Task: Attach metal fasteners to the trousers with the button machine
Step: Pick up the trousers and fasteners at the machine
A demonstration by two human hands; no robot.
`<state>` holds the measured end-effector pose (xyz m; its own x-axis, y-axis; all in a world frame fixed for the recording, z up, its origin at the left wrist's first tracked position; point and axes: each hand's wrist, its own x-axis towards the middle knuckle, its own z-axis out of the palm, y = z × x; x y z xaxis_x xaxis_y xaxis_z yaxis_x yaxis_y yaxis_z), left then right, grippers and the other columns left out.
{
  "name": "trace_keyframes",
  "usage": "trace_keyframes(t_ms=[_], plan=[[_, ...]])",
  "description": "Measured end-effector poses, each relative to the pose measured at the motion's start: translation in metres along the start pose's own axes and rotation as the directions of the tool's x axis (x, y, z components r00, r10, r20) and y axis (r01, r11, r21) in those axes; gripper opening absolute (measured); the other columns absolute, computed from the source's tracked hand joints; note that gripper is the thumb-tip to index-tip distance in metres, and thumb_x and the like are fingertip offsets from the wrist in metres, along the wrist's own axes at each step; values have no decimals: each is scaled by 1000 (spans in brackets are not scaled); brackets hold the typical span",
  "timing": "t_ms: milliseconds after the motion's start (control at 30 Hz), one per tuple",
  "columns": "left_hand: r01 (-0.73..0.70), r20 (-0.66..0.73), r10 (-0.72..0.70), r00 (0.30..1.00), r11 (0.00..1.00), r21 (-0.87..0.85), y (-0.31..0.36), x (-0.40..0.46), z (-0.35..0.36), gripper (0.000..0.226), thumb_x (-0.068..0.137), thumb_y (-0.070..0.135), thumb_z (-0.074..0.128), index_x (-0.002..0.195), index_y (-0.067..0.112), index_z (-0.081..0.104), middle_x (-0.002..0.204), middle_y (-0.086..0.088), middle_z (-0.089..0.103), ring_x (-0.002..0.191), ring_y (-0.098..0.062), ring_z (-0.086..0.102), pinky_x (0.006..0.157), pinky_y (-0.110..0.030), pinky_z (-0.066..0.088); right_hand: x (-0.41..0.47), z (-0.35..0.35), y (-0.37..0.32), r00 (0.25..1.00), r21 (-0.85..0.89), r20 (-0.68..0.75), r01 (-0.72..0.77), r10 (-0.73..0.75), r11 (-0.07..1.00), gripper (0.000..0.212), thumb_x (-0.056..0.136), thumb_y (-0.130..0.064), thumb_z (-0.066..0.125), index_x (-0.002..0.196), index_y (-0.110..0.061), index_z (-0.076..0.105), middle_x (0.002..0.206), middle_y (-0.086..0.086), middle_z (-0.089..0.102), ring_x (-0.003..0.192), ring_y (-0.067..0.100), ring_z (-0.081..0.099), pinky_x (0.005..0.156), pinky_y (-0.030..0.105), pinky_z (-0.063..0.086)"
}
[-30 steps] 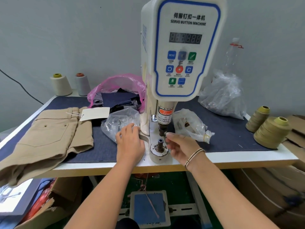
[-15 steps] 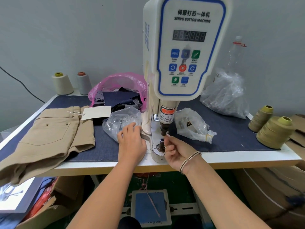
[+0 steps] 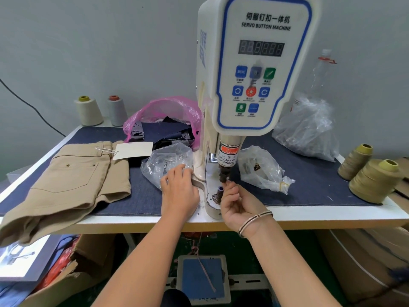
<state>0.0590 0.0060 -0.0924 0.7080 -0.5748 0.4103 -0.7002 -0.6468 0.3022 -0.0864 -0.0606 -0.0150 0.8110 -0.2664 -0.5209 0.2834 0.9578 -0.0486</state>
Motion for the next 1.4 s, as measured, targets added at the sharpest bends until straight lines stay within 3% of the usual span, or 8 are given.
trace_keyframes(t_ms=[133, 267, 433, 533, 633, 767, 1133, 1400], plan=[[-2, -2, 2, 1000, 1000, -28, 0, 0, -1, 35, 85, 19, 48, 121, 18, 52, 137, -3, 44, 130, -22, 33, 104, -37, 20, -1, 3, 2, 999, 14, 13, 29, -29, 999, 25, 88, -10, 57, 71, 9, 60, 50, 13, 58, 32, 16, 55, 28, 19, 41], [-26, -65, 15, 998, 987, -156, 1, 2, -7, 35, 88, 15, 49, 123, 16, 54, 135, -3, 46, 127, -22, 38, 101, -40, 26, -1, -4, -9, 989, -419, 29, 145, -146, 897, 9, 79, -4, 59, 83, 4, 63, 50, 8, 59, 34, 10, 54, 30, 16, 42], [55, -148, -71, 986, 992, -113, -27, 23, -26, 34, 87, 9, 49, 119, 16, 57, 113, -4, 62, 104, -26, 56, 89, -40, 31, 23, -3, -54, 785, -829, 127, 420, -606, 369, 17, 93, -3, 49, 98, -6, 65, 49, 4, 58, 33, 7, 45, 33, 16, 36], [177, 44, -179, 983, 983, 53, -46, 40, -37, 32, 91, 13, 45, 119, 21, 59, 112, -2, 65, 102, -23, 58, 88, -36, 29, 46, -14, -73, 689, -954, 247, 296, -682, -47, 24, 94, -3, 44, 101, -12, 65, 57, 4, 59, 34, 7, 45, 32, 16, 34], [16, 214, -90, 973, 945, 326, -54, 52, -39, 29, 92, 14, 44, 108, 24, 66, 111, 1, 65, 105, -21, 58, 80, -33, 31, 60, -29, -77, 672, -918, 376, 176, -638, -355, 24, 92, -6, 47, 97, -18, 67, 63, 3, 63, 44, 11, 51, 36, 16, 36], [-107, 287, -24, 958, 897, 429, -54, 62, -38, 26, 90, 13, 45, 101, 25, 66, 108, 2, 66, 103, -19, 58, 72, -31, 26, 63, -35, -77, 632, -898, 428, 218, -646, -382, 24, 92, -6, 49, 90, -22, 67, 63, 1, 62, 49, 10, 53, 41, 17, 39], [-109, 282, -32, 959, 875, 471, -54, 63, -33, 24, 91, 20, 44, 100, 23, 67, 103, 3, 64, 95, -20, 58, 70, -32, 25, 60, -39, -77, 611, -891, 454, 307, -649, -333, 30, 93, -4, 48, 82, -28, 63, 66, 5, 61, 53, 13, 53, 39, 12, 39], [-81, 333, -132, 934, 828, 555, -55, 66, -43, 27, 82, 6, 61, 107, 13, 67, 113, -4, 64, 105, -24, 63, 73, -29, 42, 62, -42, -78, 597, -886, 463, 326, -655, -329, 26, 93, -3, 48, 86, -23, 65, 65, 2, 60, 51, 11, 52, 39, 12, 39]])
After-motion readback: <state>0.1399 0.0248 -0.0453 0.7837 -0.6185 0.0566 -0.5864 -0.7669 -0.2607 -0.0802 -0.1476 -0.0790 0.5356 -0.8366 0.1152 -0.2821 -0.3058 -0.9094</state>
